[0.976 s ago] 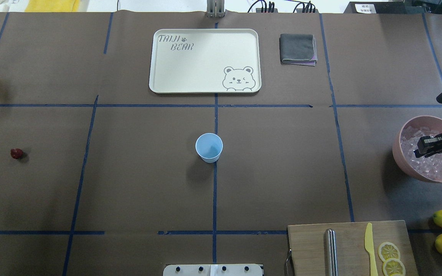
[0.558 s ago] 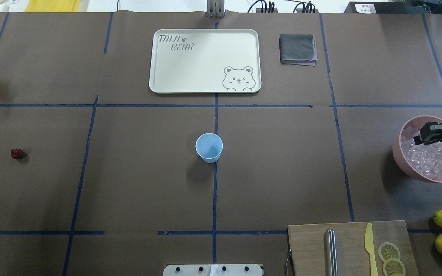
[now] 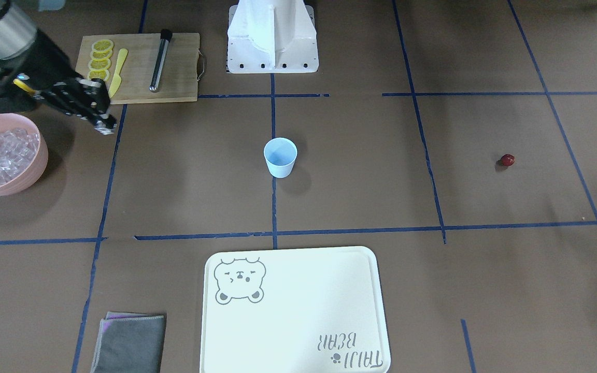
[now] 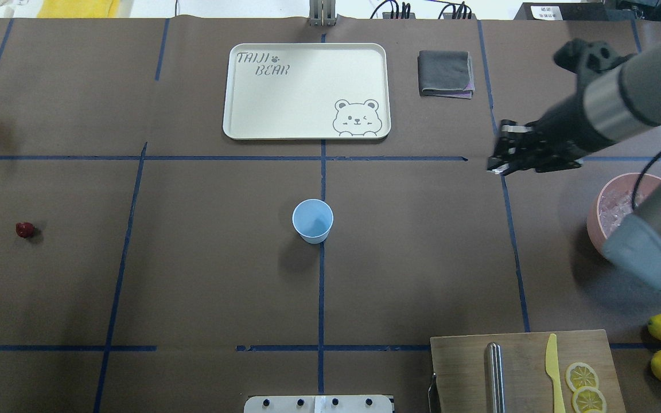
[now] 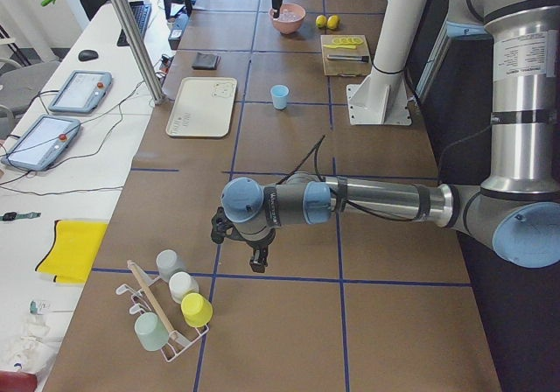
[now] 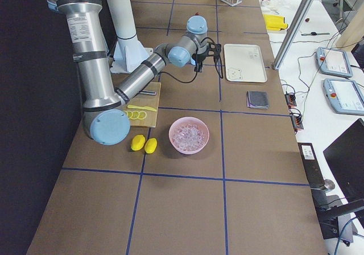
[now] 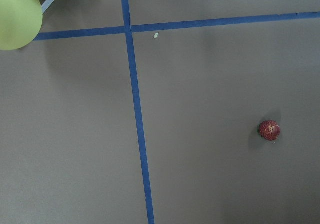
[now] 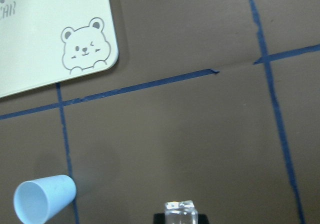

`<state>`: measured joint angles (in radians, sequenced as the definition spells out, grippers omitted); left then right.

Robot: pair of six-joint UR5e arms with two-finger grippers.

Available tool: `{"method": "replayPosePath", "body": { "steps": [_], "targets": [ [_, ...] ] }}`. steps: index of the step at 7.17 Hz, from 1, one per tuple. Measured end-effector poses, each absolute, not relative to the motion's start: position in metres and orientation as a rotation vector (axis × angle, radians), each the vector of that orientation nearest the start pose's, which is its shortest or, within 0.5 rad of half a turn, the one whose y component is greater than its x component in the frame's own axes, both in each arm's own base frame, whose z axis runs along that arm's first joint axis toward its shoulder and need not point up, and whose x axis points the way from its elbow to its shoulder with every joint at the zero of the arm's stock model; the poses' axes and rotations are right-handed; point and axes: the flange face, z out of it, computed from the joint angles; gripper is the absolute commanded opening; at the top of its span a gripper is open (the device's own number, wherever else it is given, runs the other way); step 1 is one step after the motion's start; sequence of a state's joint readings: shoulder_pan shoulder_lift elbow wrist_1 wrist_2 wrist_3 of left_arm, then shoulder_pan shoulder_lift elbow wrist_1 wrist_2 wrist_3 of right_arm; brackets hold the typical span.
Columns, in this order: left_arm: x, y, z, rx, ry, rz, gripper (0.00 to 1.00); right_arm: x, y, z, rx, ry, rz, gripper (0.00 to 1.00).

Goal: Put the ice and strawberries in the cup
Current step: 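Carry the ice cube with the right gripper over the light-blue cup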

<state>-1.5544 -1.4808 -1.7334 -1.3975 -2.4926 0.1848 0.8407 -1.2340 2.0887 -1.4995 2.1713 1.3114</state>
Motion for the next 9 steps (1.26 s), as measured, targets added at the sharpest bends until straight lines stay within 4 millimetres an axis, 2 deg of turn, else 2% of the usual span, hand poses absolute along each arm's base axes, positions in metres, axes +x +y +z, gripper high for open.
{"method": "replayPosePath", "body": {
  "steps": [1,2,3,4,5,6,7,9],
  "targets": [
    [-0.047,-0.447,0.626,-0.015,0.926,0.140,1.00,-0.356,-0.435,0.198,-0.006,-1.040,0.291,0.01],
    [-0.046,-0.447,0.624,-0.013,0.926,0.139,1.00,-0.420,-0.430,0.168,-0.003,-1.023,0.330,0.01],
    [-0.046,-0.447,0.623,-0.011,0.926,0.139,1.00,-0.472,-0.424,0.145,-0.001,-1.007,0.359,0.01],
    [-0.046,-0.447,0.622,-0.010,0.926,0.139,1.00,-0.510,-0.417,0.133,0.002,-0.993,0.375,0.01],
    [-0.046,-0.447,0.621,-0.008,0.926,0.141,1.00,-0.537,-0.418,0.127,0.011,-0.992,0.383,0.02],
    [-0.046,-0.447,0.619,-0.004,0.925,0.142,1.00,-0.562,-0.422,0.125,0.014,-0.997,0.384,0.11],
    [-0.046,-0.448,0.616,0.000,0.925,0.144,1.00,-0.575,-0.422,0.126,0.013,-1.001,0.380,0.26],
    [-0.046,-0.448,0.614,0.004,0.925,0.146,1.00,-0.579,-0.420,0.129,0.011,-1.006,0.374,0.26]
  ]
}}
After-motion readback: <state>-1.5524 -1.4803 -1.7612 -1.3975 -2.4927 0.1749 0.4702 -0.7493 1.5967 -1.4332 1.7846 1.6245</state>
